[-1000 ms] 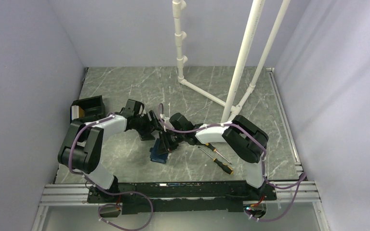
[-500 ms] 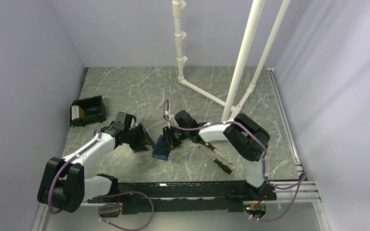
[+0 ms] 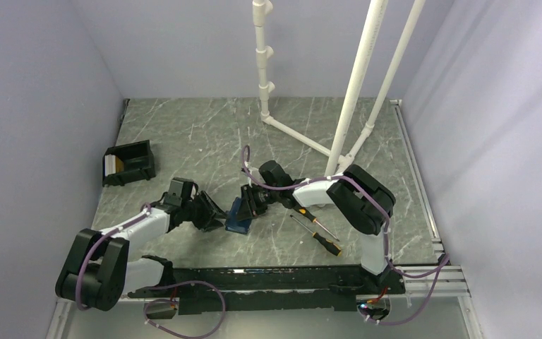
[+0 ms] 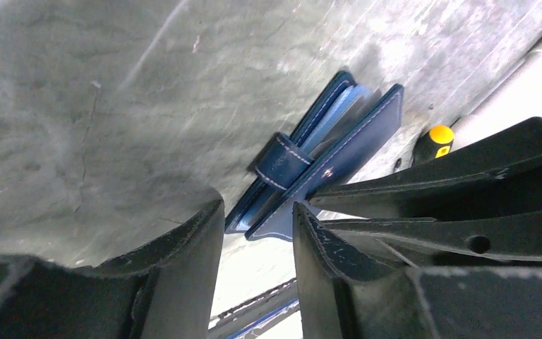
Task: Put the credit cards into the card holder
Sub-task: Close the card holder at the center of the board.
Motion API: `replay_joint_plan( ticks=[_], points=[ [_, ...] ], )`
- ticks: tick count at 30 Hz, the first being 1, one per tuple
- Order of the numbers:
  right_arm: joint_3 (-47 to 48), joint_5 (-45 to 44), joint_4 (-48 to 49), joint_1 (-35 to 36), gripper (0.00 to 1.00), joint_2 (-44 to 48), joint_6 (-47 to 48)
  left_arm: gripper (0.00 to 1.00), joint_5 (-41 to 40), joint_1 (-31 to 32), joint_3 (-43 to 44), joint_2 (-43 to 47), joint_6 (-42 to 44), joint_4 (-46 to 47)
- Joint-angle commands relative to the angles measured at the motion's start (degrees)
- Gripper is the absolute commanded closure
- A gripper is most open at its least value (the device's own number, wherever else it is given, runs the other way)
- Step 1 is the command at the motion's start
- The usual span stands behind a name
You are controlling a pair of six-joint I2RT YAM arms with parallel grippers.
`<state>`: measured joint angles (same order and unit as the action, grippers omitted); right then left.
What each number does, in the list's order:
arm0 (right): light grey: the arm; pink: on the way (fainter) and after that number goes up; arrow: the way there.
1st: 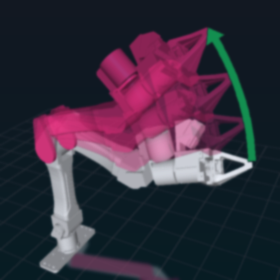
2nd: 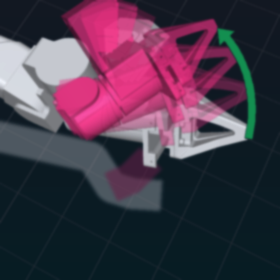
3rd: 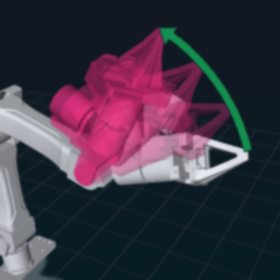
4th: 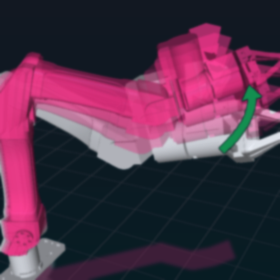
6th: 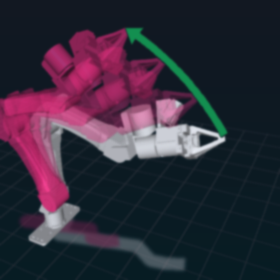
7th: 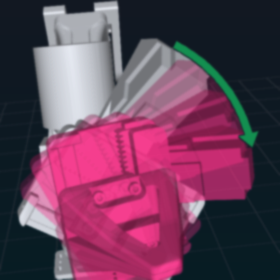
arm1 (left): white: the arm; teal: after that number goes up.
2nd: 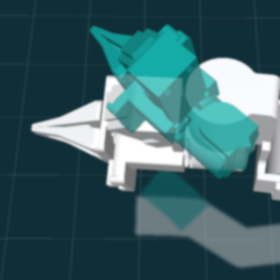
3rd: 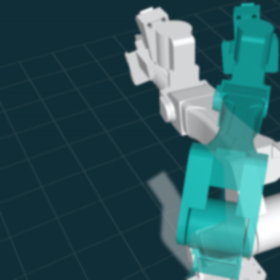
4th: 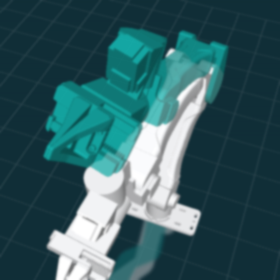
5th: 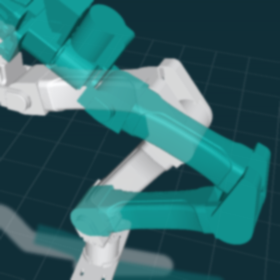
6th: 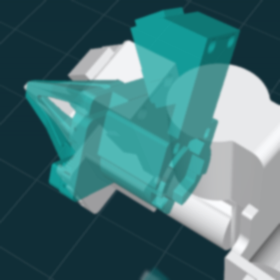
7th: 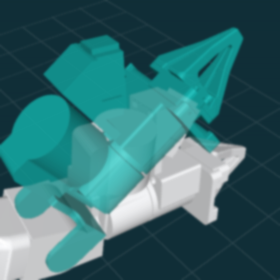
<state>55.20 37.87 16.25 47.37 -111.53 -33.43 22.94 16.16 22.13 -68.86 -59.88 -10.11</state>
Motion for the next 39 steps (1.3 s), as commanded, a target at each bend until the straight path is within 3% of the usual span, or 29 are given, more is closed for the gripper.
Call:
replay_joint_plan(
  ticks=[1,11,19,32,39],
  points=[
    [-1.0,-4.0,-4.0,-0.4,0.75,-3.5,3.1,0.55,0.9,-0.6,-0.4,-0.9,-3.6,7.7],
    [-0.1,-4.4,-5.3,0.4,0.75,-4.3,3.8,0.55,3.7,-0.6,-3.0,-7.9,-9.5,24.7],
    [1.3,-7.4,-8.2,0.8,0.76,-5.2,5.2,0.54,2.1,-0.6,-10.4,-9.2,-19.3,48.1],
    [1.9,-8.8,-9.8,0.8,0.76,-5.1,6.3,0.47,7.7,-0.4,-9.8,-11.7,-27.6,59.6],
    [1.4,-11.1,-11.2,0.8,0.76,-3.4,7.5,0.25,5.9,-0.5,-10.8,-10.5,-25.1,59.7]
  ],
)
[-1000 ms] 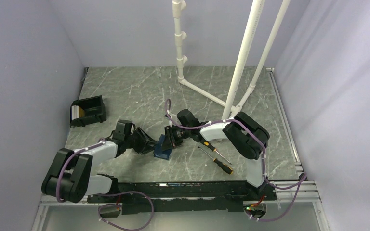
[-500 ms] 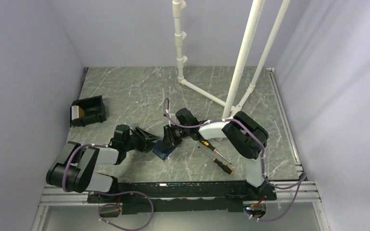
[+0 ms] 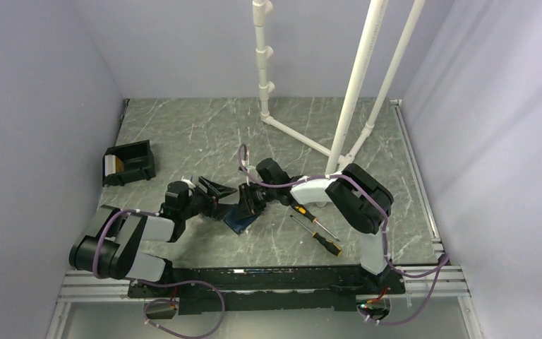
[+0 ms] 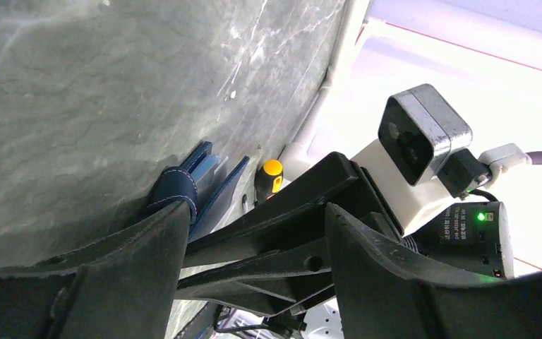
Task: Put the credit cards into the card holder
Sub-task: Close the card holder at the center of the board.
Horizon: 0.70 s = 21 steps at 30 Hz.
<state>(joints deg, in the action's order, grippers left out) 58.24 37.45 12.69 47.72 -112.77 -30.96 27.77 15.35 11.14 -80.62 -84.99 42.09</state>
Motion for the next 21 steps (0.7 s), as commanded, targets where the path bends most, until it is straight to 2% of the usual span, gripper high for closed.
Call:
replay_joint_plan(
  ticks=[1,3,5,8,10,13,14,19,20,21],
  points=[
    [-1.6,-10.9,-7.8,0.4,0.76,-1.8,5.2,0.23,1.2,0.3,0.5,0.3,0.2,9.3],
    [-1.7,-11.2,-8.2,0.4,0.76,-1.5,5.5,0.21,1.5,0.2,0.6,-3.0,-0.6,15.3],
    [-1.9,-11.0,-8.1,0.4,0.76,-1.6,5.2,0.19,1.4,0.1,0.2,-8.9,-3.1,27.0],
    [-2.1,-10.1,-7.6,0.4,0.76,-2.2,4.4,0.16,-0.9,-0.6,-0.5,-22.6,-7.8,46.3],
    [-2.3,-10.1,-7.6,0.4,0.76,-2.2,4.1,0.16,-3.5,-1.4,0.1,-26.0,-7.6,47.3],
    [-2.8,-10.6,-8.2,0.4,0.76,-1.4,3.9,0.16,-8.7,-1.6,-0.4,-21.2,-3.6,47.1],
    [-3.2,-11.0,-8.4,0.5,0.76,-0.9,4.0,0.14,-9.4,-1.8,-0.4,-17.6,-1.7,46.1],
    [-5.3,-13.1,-10.2,0.4,0.76,1.1,4.9,0.12,-8.4,-4.7,1.9,2.2,6.0,19.8],
    [-5.3,-13.6,-10.9,0.4,0.75,1.6,5.1,0.11,-7.6,-5.0,3.2,6.2,8.0,12.2],
    [-5.2,-14.1,-11.9,0.4,0.74,2.3,5.4,0.1,-6.8,-5.1,5.9,10.7,11.0,-0.2]
  ],
)
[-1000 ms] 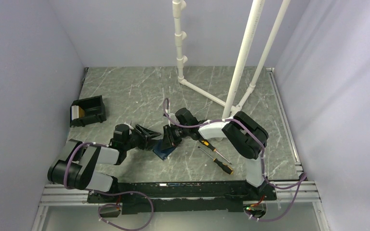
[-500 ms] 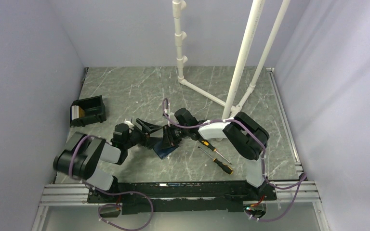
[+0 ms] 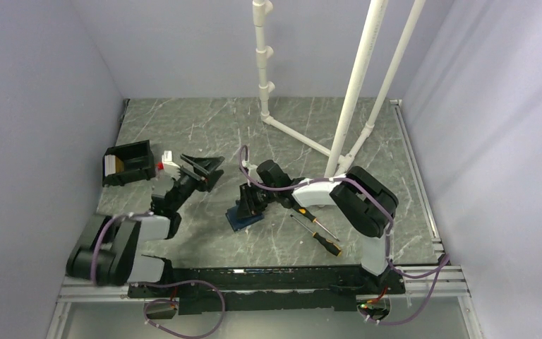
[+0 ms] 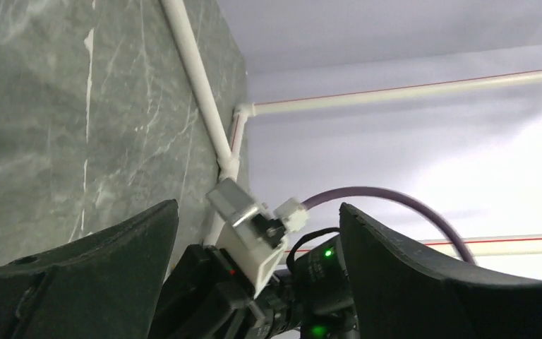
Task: Put the credit cards into the card holder
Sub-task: Close the card holder at the center of the board.
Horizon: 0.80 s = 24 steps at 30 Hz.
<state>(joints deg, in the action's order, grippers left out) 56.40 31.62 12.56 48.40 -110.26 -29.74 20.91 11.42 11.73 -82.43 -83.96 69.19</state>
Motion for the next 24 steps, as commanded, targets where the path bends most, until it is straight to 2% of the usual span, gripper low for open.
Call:
replay_joint_plan(
  ticks=[1,2,3,6,8,11,15,18,22,24],
  points=[
    [-3.2,-8.6,-12.9,-0.2,0.74,0.6,4.6,0.08,0.2,-1.1,8.9,16.1,13.7,-41.5],
    [-2.9,-9.5,-14.4,-0.2,0.72,1.5,5.1,0.08,0.1,-1.0,11.9,19.0,17.9,-52.4],
    [-2.3,-9.8,-16.1,-0.2,0.71,2.2,5.6,0.06,0.9,-0.9,13.4,21.4,20.9,-58.9],
    [-0.6,-9.7,-20.8,-0.4,0.68,3.2,6.5,0.05,5.6,-1.0,13.0,22.6,25.8,-66.8],
    [-0.7,-7.5,-21.8,-0.7,0.62,4.4,6.1,0.09,10.3,0.1,10.9,20.8,27.8,-64.0],
    [-0.9,-5.1,-23.5,-0.8,0.57,6.8,5.0,0.08,13.8,3.8,10.2,17.2,31.4,-59.9],
    [-0.6,-6.8,-28.0,-0.8,0.54,10.0,4.8,0.07,8.7,11.4,16.3,11.9,40.5,-68.0],
    [-1.1,-7.7,-28.2,-0.9,0.54,11.4,5.3,0.15,2.9,15.0,20.1,7.2,44.0,-74.1],
    [-1.7,-7.7,-27.9,-1.0,0.56,12.9,5.3,0.17,3.9,17.1,20.5,2.6,44.9,-70.9],
    [-1.9,-7.6,-27.6,-1.0,0.58,13.3,5.3,0.24,2.6,19.0,22.4,-0.2,46.1,-72.7]
  ],
)
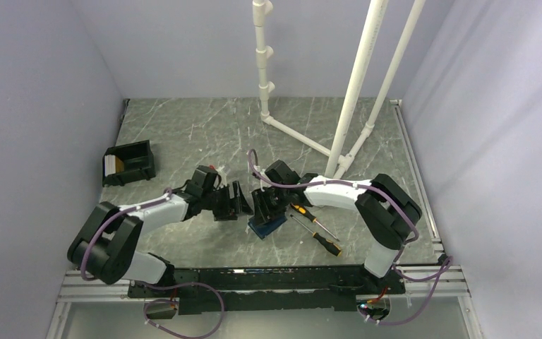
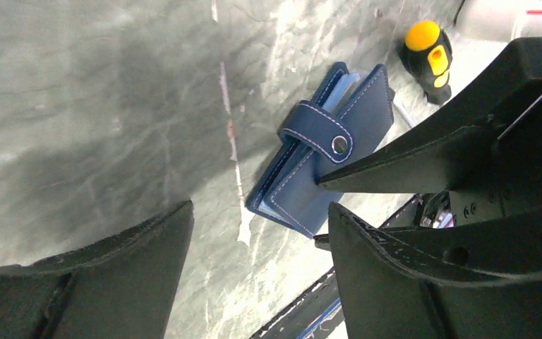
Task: Put the credit cards into the card holder
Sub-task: Close the card holder at the center of the board.
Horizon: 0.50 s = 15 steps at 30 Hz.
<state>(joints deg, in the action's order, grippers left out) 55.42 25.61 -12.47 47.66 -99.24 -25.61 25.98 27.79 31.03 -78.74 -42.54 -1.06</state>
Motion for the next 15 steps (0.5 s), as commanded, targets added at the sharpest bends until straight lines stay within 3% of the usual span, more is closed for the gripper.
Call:
replay_joint_plan(
  ticks=[1,8,15],
  points=[
    [-0.9,-1.8,-2.8,-0.3,0.59,2.6,1.3,0.27,-3.8,3.7,4.0,-5.1,4.9,-3.8],
    [0.5,-4.4,-7.4,-0.3,0.61,7.1,2.3,0.33,-4.7,6.0,2.2,-7.5,4.0,-2.7],
    [-1.4,-15.3,-15.9,-0.7,0.57,12.3,2.3,0.4,-6.2,7.4,0.4,-9.2,2.6,-3.0]
  ],
)
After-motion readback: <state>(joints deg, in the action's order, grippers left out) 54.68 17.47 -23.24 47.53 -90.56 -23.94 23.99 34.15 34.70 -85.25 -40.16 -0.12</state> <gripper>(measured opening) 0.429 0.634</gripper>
